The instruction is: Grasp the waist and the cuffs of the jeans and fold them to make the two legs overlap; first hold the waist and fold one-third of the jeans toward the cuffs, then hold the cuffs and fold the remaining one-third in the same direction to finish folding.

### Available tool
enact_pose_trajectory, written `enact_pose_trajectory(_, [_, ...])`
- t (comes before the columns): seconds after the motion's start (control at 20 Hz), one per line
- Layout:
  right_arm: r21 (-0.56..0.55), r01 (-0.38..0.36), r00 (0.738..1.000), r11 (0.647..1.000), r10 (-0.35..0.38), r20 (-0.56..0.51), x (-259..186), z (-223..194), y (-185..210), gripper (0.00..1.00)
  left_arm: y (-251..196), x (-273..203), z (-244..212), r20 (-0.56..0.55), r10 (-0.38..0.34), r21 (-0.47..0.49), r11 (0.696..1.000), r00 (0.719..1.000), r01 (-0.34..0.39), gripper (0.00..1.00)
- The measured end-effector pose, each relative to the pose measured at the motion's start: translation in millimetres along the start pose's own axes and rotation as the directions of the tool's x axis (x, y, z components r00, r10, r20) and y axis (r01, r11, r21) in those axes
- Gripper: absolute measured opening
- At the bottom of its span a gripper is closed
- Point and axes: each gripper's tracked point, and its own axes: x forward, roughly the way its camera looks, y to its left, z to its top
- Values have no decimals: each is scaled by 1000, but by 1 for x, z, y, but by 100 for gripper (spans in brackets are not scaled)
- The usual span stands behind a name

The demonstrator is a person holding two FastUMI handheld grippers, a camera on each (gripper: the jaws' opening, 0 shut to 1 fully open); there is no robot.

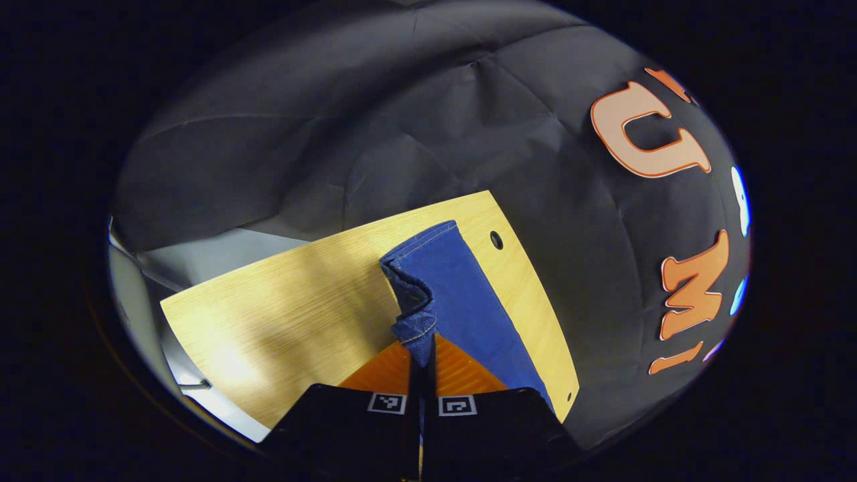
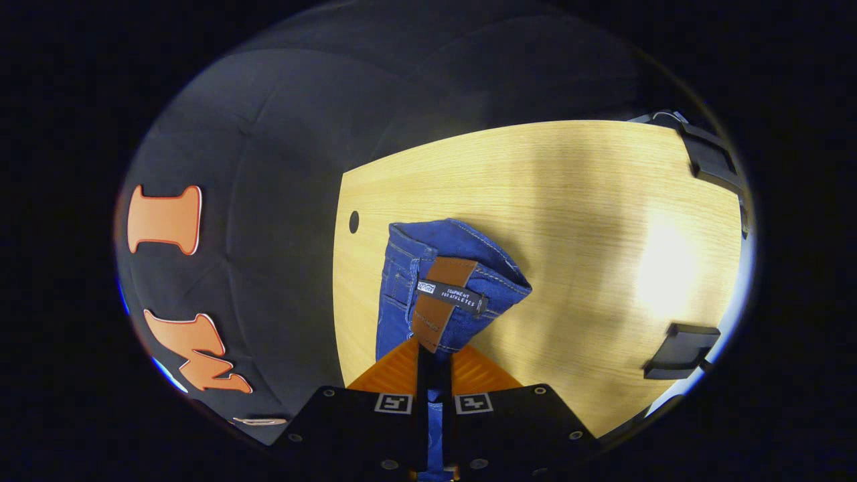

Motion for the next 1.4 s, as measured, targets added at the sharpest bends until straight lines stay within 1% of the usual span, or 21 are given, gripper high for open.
enact_pose_trajectory(0.1, [-5,7,1000,1000,-7,-11,4,1,12,9,-4,6,7,-8,17,17,1000,1000,-17,4])
enact_pose_trajectory(0.2, [-16,36,999,999,-36,-16,12,1,16,9,-10,18,11,-26,42,23,999,999,-42,4])
enact_pose_trajectory(0.35, [-8,27,999,1000,-27,-25,22,4,32,9,-22,24,16,-25,55,55,997,998,-53,4])
enact_pose_trajectory(0.5, [-40,34,998,999,-36,-50,36,5,45,9,-33,32,22,-21,68,66,996,997,-67,4])
enact_pose_trajectory(0.6, [-28,39,997,999,-41,-63,45,6,53,9,-40,44,23,-32,74,71,995,997,-72,4])
enact_pose_trajectory(0.75, [13,52,997,999,-52,-53,62,10,65,9,-48,71,27,-65,80,79,994,995,-75,4])
enact_pose_trajectory(0.9, [62,81,996,995,-79,-37,83,9,75,9,-51,102,34,-110,93,101,992,990,-82,4])
enact_pose_trajectory(1.05, [78,118,993,990,-116,-26,108,12,84,9,-56,135,41,-144,111,106,990,983,-96,4])
enact_pose_trajectory(1.15, [82,140,990,987,-138,-26,118,14,87,9,-57,153,44,-168,132,122,986,977,-112,5])
enact_pose_trajectory(1.2, [83,150,989,985,-149,-21,123,16,88,9,-61,161,46,-180,129,130,986,975,-107,4])
enact_pose_trajectory(1.35, [66,160,987,985,-159,-25,134,21,100,9,-72,175,65,-170,132,170,980,977,-103,5])
enact_pose_trajectory(1.4, [45,165,986,985,-164,-33,137,20,102,9,-77,170,71,-184,139,179,978,973,-106,5])
